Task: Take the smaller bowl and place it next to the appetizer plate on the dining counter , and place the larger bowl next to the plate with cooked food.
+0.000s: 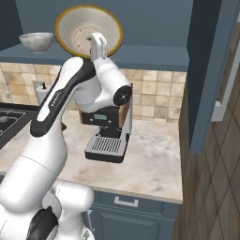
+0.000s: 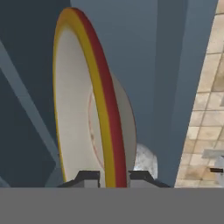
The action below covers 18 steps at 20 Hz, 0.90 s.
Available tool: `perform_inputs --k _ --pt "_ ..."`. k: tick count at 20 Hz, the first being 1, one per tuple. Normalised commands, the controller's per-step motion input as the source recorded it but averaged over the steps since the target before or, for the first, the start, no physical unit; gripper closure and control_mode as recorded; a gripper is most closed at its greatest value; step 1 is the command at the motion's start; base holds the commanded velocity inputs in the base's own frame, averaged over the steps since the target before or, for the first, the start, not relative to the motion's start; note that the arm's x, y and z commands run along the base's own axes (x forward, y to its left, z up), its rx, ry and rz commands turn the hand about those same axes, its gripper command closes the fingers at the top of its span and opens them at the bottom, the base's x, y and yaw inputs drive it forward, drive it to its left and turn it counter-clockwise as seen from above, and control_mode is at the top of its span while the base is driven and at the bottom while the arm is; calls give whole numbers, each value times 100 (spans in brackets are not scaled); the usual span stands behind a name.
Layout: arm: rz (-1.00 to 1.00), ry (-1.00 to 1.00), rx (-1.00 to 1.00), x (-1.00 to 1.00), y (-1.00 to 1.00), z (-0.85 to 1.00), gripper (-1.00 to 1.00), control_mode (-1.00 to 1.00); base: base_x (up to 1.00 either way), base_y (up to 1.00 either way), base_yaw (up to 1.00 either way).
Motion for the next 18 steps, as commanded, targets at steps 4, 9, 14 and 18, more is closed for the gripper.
perform_inputs --k 4,9,14,18 --pt "-8 -11 6 -100 8 15 100 -100 0 0 0" --pt "-3 -1 0 -100 0 0 100 -100 0 0 0" --pt "0 1 -1 -100 0 0 100 -100 0 0 0" --pt "0 29 -17 -100 0 -4 100 -100 0 0 0"
